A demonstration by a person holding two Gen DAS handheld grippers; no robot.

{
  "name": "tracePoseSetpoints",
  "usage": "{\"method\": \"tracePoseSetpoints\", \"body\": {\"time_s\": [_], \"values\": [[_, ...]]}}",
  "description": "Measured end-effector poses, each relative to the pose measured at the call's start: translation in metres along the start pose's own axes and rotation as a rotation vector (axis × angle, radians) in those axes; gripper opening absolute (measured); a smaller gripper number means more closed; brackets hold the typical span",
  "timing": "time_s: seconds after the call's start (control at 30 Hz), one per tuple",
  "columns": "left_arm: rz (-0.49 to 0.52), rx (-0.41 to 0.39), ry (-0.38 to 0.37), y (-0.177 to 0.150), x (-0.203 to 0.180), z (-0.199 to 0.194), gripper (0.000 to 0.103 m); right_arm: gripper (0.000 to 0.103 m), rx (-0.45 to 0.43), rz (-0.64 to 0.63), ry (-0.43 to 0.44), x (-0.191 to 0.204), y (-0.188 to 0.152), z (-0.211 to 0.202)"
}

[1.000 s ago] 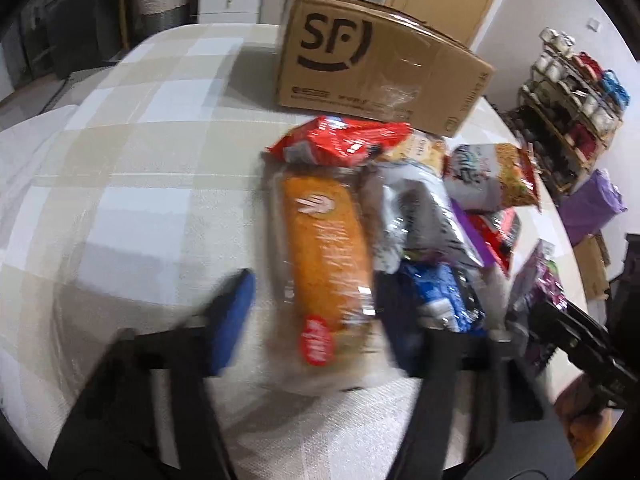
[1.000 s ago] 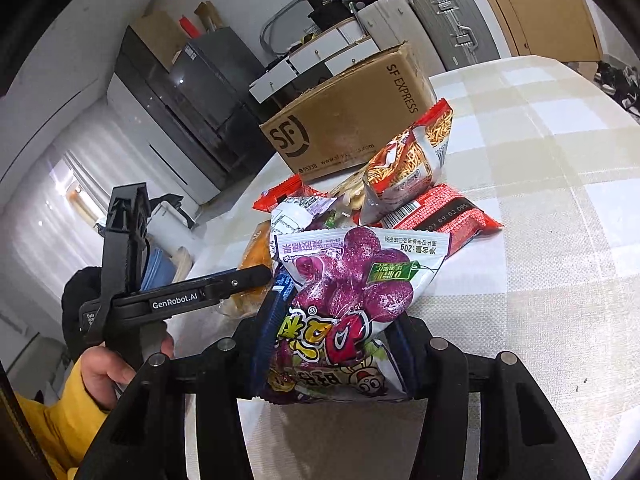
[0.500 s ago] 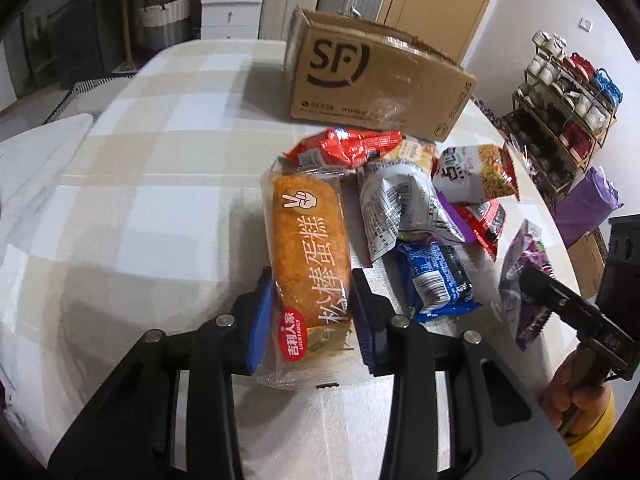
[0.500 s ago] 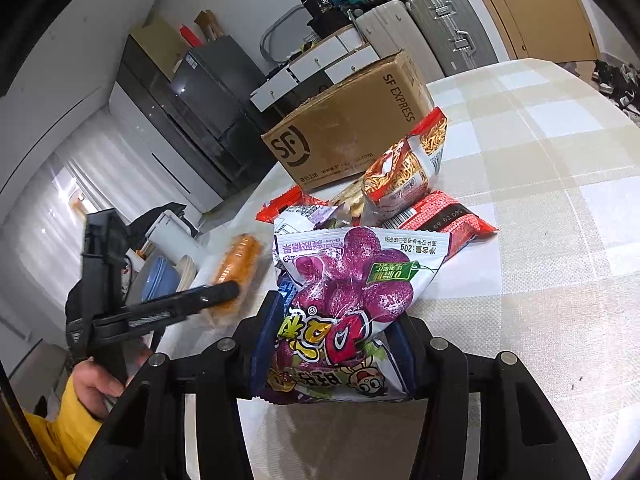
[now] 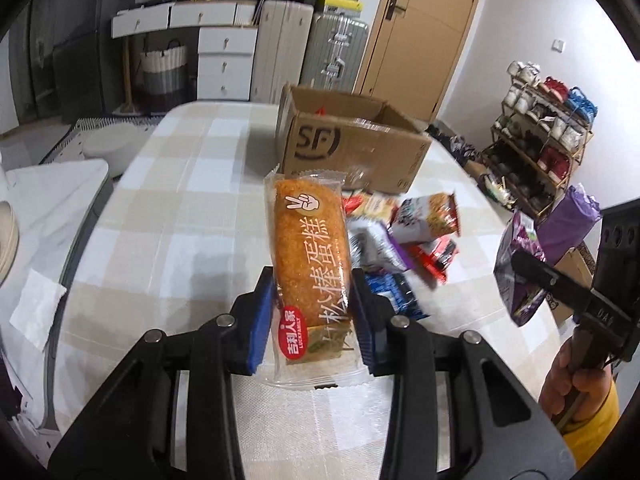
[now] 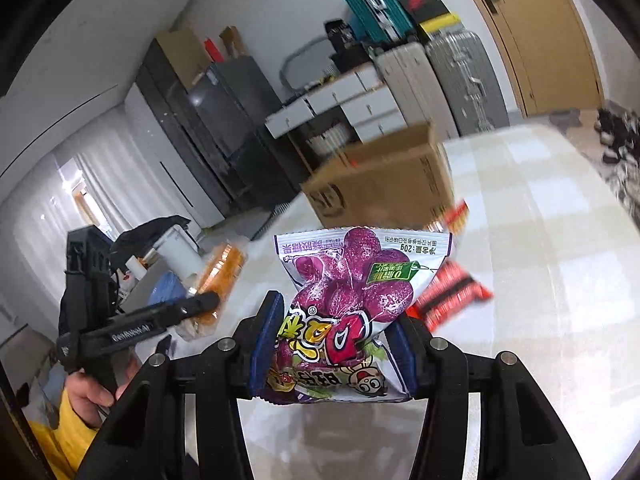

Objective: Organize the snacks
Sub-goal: 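Carry the candy bag and cake bun over the box with both grippers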

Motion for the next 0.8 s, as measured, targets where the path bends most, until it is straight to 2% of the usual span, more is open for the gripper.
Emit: {"method": "tracePoseSetpoints", "body": {"time_s": [0.37,0.8], "values": [[0.046,-0.094,-0.033,0.027,-0.020,-0.049,0.033,0.051,-0.100,-0.077,0.034,0.047,0.058,-0.041],[0.094,-0.158,-0.081,0.068,-0.038,-0.073,0.033,0.051,-0.135,-0.170,0.055,0.088,0.111,-0.041]]}}
Point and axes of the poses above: each gripper's, at about its wrist camera, not at the fingertips, and z roughly the way its jaws point, x to its left, y to its top, the point moved 2 cm from there along z, roughly the way its jaws point, and after that the axes turned 15 degrees about -y, right-handed, at the moved point
